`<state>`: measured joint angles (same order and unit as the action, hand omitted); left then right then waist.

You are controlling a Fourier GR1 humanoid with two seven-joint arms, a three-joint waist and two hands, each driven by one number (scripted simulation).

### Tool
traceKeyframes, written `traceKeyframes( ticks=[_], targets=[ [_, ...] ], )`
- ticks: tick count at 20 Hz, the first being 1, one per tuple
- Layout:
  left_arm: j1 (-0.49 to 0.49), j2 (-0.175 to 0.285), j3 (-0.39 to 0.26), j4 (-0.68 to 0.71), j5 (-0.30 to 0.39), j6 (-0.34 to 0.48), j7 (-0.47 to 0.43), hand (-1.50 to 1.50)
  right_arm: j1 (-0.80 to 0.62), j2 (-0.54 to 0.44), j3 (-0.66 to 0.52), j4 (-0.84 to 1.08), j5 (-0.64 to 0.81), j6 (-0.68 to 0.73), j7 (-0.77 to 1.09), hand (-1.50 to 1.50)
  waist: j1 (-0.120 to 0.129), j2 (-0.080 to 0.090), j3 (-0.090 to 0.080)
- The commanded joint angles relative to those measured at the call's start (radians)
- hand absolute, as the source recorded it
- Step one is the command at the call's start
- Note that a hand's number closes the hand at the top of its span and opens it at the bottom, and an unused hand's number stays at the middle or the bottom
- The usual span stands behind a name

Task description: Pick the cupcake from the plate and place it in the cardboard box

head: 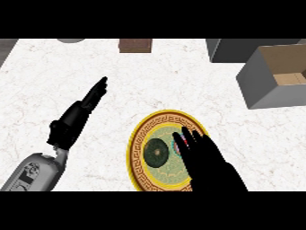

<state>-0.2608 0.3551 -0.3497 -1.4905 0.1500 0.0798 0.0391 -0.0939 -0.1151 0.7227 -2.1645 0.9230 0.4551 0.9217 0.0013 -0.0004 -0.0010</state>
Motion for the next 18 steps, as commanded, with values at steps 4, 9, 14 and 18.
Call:
traceKeyframes(
  ticks=[4, 9, 14, 18],
  targets=[
    [-0.01, -0.032, 0.054, -0.002, -0.017, -0.059, 0.038, 0.0, -0.069, 0.077, -0.08, 0.141, 0.01, 0.059, 0.007, -1.5, 0.0, 0.001, 0.001],
    [0.046, -0.045, 0.069, 0.0, -0.054, -0.054, -0.016, 0.0, 0.005, 0.04, -0.051, 0.314, 0.082, -0.089, -0.097, -1.5, -0.001, 0.001, 0.001],
    [0.072, -0.109, 0.056, -0.083, -0.134, -0.047, 0.051, 0.0, -0.031, 0.098, -0.102, 0.325, 0.095, -0.082, -0.107, -1.5, 0.0, 0.0, 0.001],
    [0.063, -0.091, 0.128, -0.03, -0.116, -0.116, 0.02, 0.0, -0.026, 0.07, -0.1, 0.404, 0.132, -0.164, -0.213, -1.5, 0.0, 0.0, 0.001]
  ],
)
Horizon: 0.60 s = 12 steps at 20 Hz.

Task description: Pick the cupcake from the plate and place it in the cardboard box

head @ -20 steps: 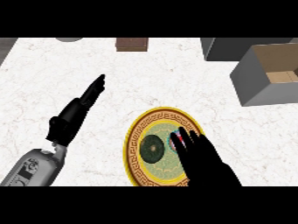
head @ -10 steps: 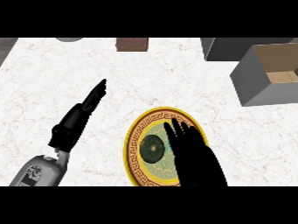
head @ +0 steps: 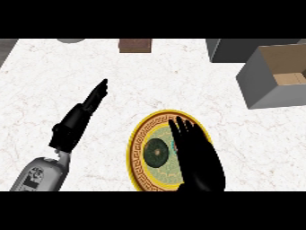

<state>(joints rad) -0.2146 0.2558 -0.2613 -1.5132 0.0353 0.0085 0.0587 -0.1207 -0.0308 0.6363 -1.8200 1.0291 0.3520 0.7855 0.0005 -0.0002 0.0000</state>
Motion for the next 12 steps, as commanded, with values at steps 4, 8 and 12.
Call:
traceKeyframes(
  ticks=[4, 8, 12],
  targets=[
    [0.027, -0.033, 0.044, -0.064, -0.043, -0.057, 0.045, 0.0, -0.034, 0.029, -0.014, 0.073, 0.014, -0.021, -0.001, -1.5, 0.001, 0.0, 0.0],
    [0.055, -0.057, 0.04, -0.09, -0.057, -0.066, 0.057, 0.0, 0.05, 0.001, 0.005, 0.133, 0.073, -0.101, -0.105, -1.5, 0.001, -0.001, 0.0],
    [0.019, -0.076, 0.081, -0.012, -0.063, -0.093, 0.02, 0.0, -0.065, 0.03, -0.051, 0.201, -0.005, -0.023, -0.065, -1.5, 0.001, 0.001, 0.0]
  ],
)
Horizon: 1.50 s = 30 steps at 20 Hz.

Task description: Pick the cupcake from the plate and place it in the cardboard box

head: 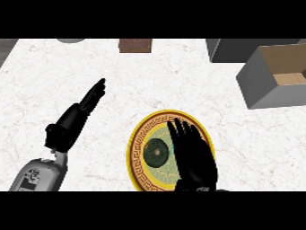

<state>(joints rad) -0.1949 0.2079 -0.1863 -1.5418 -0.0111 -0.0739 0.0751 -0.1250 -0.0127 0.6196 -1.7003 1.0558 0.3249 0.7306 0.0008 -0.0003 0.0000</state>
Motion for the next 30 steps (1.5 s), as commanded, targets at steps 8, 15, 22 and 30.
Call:
traceKeyframes(
  ticks=[8, 15, 22, 30],
  targets=[
    [0.018, -0.051, 0.018, 0.005, -0.069, -0.036, -0.011, 0.0, -0.059, 0.012, 0.032, 0.179, -0.03, -0.083, 0.024, -1.5, 0.004, 0.0, 0.0],
    [0.012, -0.078, 0.039, -0.038, -0.08, -0.048, 0.03, 0.0, 0.082, -0.018, 0.032, 0.146, 0.078, -0.093, -0.063, -1.5, -0.001, -0.001, 0.0],
    [-0.004, -0.062, 0.099, -0.017, -0.065, -0.107, 0.024, 0.0, -0.057, 0.012, -0.047, 0.277, 0.031, -0.103, -0.075, 1.5, 0.001, 0.0, 0.0],
    [-0.002, -0.115, 0.076, 0.059, -0.134, -0.05, -0.042, 0.0, 0.002, -0.129, -0.092, 0.175, 0.057, -0.077, -0.266, 1.5, -0.008, 0.0, 0.0]
  ],
)
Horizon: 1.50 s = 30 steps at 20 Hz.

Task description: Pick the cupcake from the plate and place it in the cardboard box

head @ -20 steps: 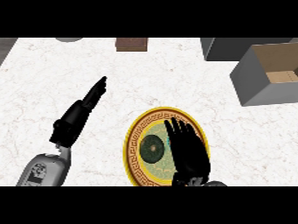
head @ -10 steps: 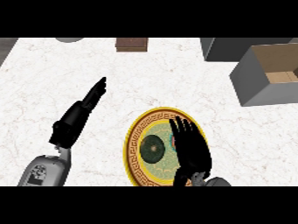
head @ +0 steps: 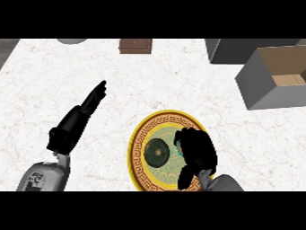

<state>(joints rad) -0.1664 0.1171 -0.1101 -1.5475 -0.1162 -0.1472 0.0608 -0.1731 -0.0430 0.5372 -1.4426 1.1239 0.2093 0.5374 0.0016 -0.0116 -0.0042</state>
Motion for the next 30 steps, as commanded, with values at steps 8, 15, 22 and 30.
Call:
traceKeyframes(
  ticks=[8, 15, 22, 30],
  targets=[
    [-0.012, -0.017, 0.002, 0.032, -0.017, 0.018, -0.002, 0.0, 0.213, -0.609, -0.277, -0.061, -0.236, -0.202, -0.768, 1.5, -0.03, 0.012, 0.007],
    [-0.005, -0.008, 0.004, -0.001, -0.006, -0.009, 0.009, 0.0, 0.26, -0.644, -0.476, -0.094, -0.315, -0.363, -0.904, 1.5, -0.015, 0.009, 0.004],
    [-0.062, -0.026, 0.023, 0.032, -0.03, 0.028, 0.039, 0.0, 0.491, -0.743, -0.684, -0.416, -0.545, -0.26, -0.99, 1.5, -0.037, 0.006, 0.003],
    [0.028, 0.003, 0.026, -0.048, 0.01, -0.029, 0.034, 0.0, 0.509, -0.747, -1.0, -0.545, -0.887, -0.077, -0.966, 1.5, -0.016, 0.007, 0.004]
  ],
)
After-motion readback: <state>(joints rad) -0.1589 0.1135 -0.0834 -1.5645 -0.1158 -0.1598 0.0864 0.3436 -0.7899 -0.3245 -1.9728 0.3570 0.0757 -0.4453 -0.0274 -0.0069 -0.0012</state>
